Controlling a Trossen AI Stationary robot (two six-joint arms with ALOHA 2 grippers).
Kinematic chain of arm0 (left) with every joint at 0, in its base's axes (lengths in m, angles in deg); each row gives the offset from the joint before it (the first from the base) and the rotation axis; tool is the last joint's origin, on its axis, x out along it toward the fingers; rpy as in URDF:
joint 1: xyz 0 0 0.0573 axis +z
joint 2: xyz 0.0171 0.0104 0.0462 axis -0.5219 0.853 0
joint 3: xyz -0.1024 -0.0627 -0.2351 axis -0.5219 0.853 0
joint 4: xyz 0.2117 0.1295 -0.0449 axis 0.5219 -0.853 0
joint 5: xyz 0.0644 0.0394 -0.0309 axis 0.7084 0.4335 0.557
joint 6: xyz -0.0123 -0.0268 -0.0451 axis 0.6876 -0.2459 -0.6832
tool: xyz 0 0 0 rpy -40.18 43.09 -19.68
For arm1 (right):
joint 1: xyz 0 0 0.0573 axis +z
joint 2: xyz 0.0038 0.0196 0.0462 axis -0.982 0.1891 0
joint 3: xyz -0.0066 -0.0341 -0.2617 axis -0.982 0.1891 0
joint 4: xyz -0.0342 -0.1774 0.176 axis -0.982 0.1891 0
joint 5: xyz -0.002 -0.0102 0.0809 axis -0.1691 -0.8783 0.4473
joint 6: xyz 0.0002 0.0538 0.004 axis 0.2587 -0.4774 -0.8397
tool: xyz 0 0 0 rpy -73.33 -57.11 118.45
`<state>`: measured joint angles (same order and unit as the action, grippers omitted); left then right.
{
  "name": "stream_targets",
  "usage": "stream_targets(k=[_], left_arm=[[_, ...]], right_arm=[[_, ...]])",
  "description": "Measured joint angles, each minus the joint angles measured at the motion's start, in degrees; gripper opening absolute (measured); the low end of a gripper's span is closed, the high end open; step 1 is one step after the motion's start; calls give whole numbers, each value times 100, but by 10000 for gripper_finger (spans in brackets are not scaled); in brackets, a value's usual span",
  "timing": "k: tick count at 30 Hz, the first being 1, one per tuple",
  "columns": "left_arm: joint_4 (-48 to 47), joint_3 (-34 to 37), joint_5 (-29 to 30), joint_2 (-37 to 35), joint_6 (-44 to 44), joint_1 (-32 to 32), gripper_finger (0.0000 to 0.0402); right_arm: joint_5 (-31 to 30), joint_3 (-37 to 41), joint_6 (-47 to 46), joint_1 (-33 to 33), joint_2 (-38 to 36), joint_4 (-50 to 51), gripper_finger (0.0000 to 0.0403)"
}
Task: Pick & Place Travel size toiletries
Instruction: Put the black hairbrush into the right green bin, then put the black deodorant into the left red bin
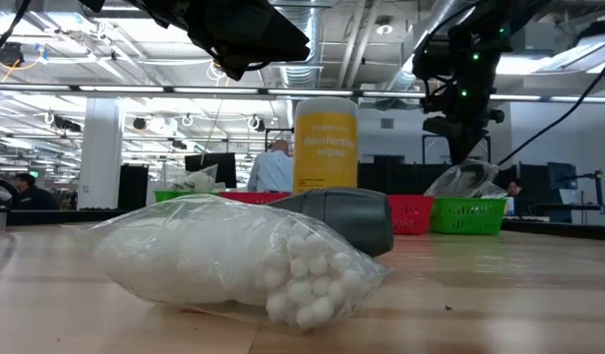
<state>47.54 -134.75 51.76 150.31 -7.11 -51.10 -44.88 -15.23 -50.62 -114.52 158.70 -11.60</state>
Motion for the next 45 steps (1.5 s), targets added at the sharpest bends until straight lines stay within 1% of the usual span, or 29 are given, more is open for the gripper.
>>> stream_targets(k=[3, 10, 14, 18, 23, 26, 31, 36, 45], left_arm=[[-2, 0, 0, 0, -1, 0, 60], [-2, 0, 0, 0, 1, 0, 60], [-4, 0, 0, 0, 1, 0, 60], [-4, 0, 0, 0, 3, 0, 60], [-4, 0, 0, 0, 3, 0, 60], [-7, 0, 0, 0, 3, 0, 60], [-17, 0, 0, 0, 3, 0, 60], [-20, 0, 0, 0, 3, 0, 60], [-20, 0, 0, 0, -77, 0, 60]], right_arm=[[-41, 0, 25, 0, -4, -65, 34], [-87, 0, 29, 0, -6, -72, 100], [-88, 0, 57, 4, -6, -72, 127], [-89, 0, 173, 74, -6, -72, 142], [-80, 0, 158, 371, -23, -75, 145], [-48, 0, 3, 661, -23, -72, 138], [398, 0, -69, 1322, -23, -96, 125], [423, 0, -407, 2134, -23, -101, 121], [444, 0, -1075, 3709, -23, -388, 130]])
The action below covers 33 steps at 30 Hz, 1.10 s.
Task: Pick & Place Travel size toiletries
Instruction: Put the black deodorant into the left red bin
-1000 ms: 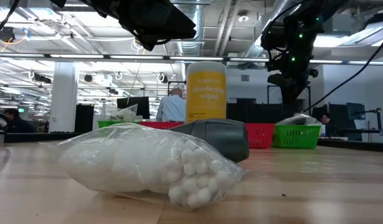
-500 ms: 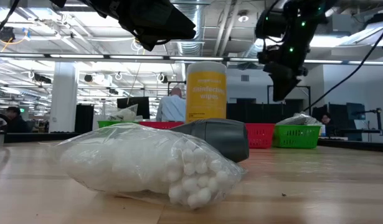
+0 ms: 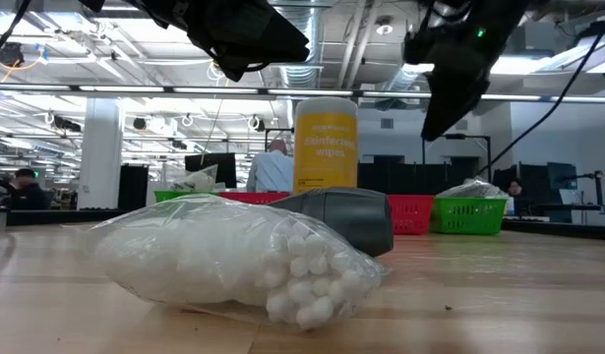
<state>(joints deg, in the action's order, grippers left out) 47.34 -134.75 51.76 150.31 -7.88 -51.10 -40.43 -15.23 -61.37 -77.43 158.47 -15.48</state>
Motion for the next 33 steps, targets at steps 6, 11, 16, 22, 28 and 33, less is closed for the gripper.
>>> stream_targets(k=[6, 11, 16, 22, 28, 33], left_arm=[[1, 0, 0, 0, -22, 0, 60], [2, 0, -44, 0, -24, 0, 60], [20, 0, -807, 0, -126, -49, 60], [15, 0, -701, 34, -103, -495, 77], [289, -4, -69, 407, -44, -831, 136], [1009, -4, -34, 900, -21, -857, 196]], right_arm=[[1, 0, -340, 946, 2, -519, 135], [-4, 0, -631, 1601, 22, -1042, 139], [-7, 0, -793, 2131, 83, -1353, 137], [-20, 4, -802, 2546, 211, -1656, 138], [-53, 13, -797, 2685, 481, -1893, 136], [-51, 4, -795, 2693, 823, -2146, 135]])
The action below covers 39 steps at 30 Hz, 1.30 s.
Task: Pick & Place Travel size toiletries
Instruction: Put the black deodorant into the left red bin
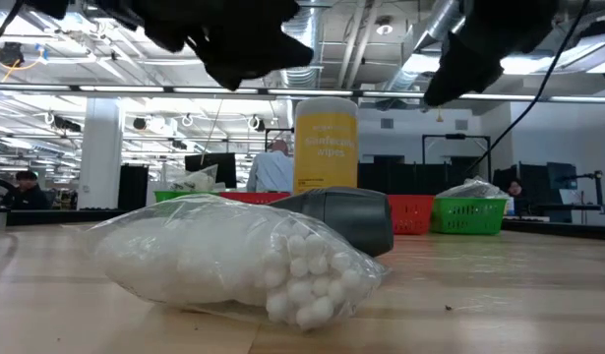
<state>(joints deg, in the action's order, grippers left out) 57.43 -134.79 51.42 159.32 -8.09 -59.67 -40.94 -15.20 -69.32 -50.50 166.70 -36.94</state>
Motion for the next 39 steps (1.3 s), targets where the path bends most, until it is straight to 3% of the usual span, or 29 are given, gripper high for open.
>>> stream_targets(k=[5, 11, 39], left_arm=[[173, 4, 5, 310, -3, 65, 239], [406, 2, 14, 642, -150, 169, 260], [1322, -11, -716, 1901, -610, 541, 258]], right_arm=[[14, 1, 0, -11, 139, -11, 139], [16, -5, 31, -10, 29, -78, 136], [18, -1, 50, -11, 38, -107, 133]])
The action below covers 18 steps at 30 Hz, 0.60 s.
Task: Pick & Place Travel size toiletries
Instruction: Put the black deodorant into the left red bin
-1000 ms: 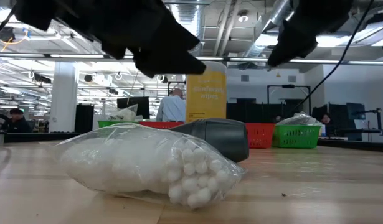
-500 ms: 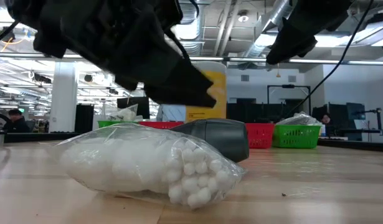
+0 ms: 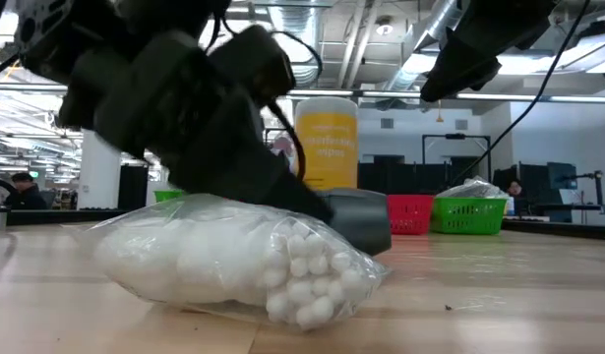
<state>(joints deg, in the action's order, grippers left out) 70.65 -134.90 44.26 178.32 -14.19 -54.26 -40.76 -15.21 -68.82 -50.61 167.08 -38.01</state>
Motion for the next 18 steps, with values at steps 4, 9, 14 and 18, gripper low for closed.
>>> stream_targets(k=[4, 9, 14, 18], left_arm=[[12, 0, 1, 200, 1, 20, 258], [115, -4, 2, 309, 4, 87, 256], [105, -7, 8, 314, 6, 132, 235], [97, -7, 50, 316, 7, 134, 199]], right_arm=[[0, 0, 0, 0, 0, -1, 134], [0, 0, 0, 0, 0, 0, 137], [0, 0, 0, 1, 0, 0, 135], [0, 0, 0, 0, 0, 0, 133]])
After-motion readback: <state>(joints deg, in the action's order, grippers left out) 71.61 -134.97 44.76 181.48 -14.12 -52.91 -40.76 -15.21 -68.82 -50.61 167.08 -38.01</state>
